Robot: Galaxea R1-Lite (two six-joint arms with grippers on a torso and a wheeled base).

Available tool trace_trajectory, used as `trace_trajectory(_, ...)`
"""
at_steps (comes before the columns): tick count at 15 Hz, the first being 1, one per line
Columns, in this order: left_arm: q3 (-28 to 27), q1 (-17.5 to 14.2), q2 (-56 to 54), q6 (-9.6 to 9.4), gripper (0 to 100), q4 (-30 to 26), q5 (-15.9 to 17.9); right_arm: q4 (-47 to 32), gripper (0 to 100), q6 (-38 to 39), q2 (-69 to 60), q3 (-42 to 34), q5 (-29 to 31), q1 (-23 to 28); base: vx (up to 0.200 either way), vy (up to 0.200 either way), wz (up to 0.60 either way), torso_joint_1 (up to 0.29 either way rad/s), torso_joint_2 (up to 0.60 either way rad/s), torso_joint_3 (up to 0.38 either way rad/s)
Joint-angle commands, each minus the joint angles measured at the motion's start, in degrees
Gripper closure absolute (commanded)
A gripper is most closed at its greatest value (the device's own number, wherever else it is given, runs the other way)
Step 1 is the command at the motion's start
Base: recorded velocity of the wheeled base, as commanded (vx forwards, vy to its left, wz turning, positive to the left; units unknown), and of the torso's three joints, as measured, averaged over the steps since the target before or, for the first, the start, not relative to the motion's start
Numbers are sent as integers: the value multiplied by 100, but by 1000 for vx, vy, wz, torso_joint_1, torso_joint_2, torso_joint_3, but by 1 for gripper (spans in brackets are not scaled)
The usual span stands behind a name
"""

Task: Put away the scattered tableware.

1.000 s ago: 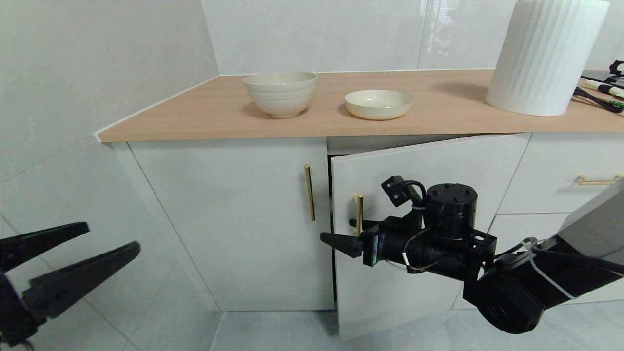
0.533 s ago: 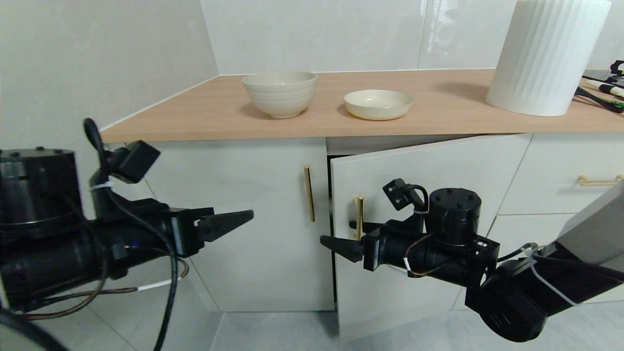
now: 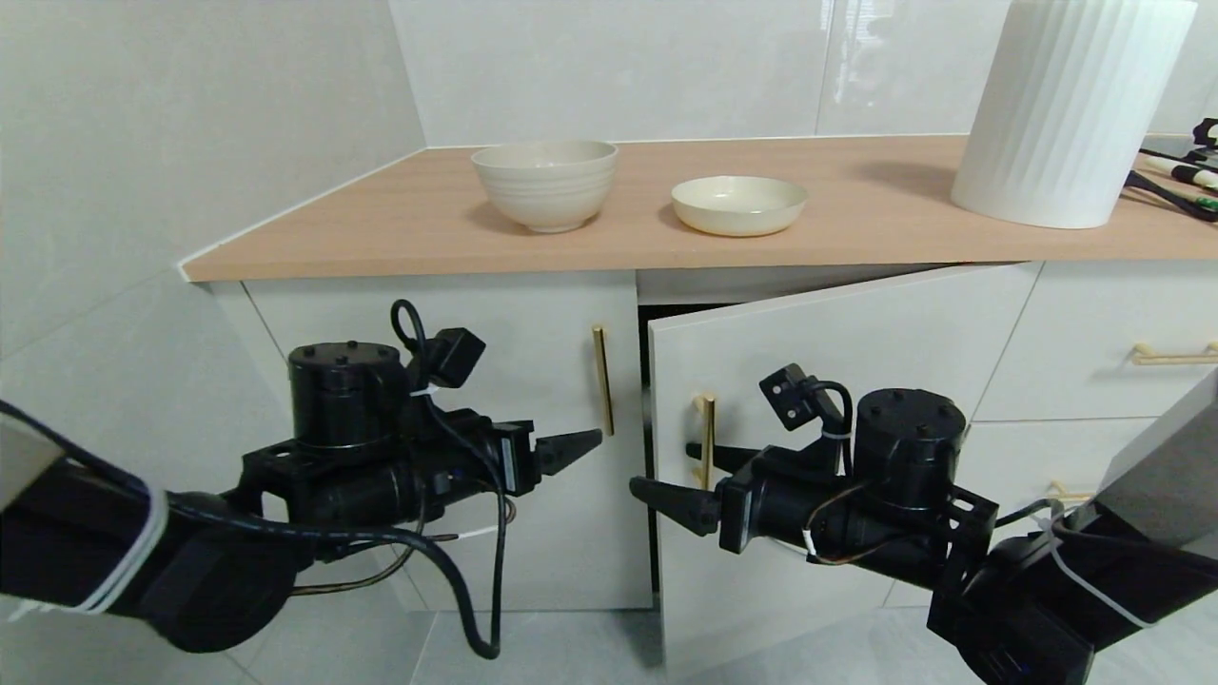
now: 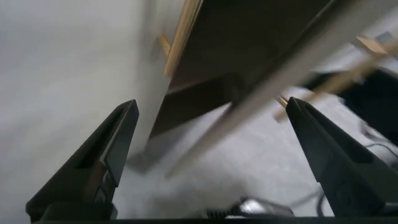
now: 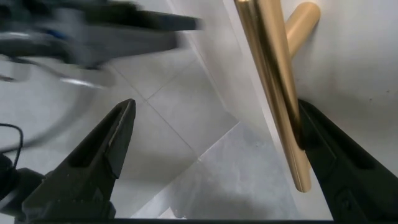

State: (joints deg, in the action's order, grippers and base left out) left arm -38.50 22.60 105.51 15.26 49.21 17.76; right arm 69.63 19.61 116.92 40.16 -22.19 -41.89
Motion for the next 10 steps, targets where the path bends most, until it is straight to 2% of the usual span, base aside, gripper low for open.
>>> trace_trajectory(1,-211,60,901,-6,0,475,-1,-2,0,7,-3,-78,4,-144,0,0,0,0,0,0)
trace_trajectory(4,-387,183,980,-41,0,528,17,-2,0,7,-20,-148,4,-241,0,0,0,0,0,0)
trace_trajectory(5,-369,218,919,-41,100,598,8,6,0,7,-20,-148,4,-241,0,0,0,0,0,0)
trace_trajectory(8,-167,359,673,-41,100,669,-10,6,0,7,-64,-184,4,-241,0,0,0,0,0,0)
trace_trajectory(10,211,464,339,-41,100,660,-71,6,0,7,-73,-184,4,-241,0,0,0,0,0,0)
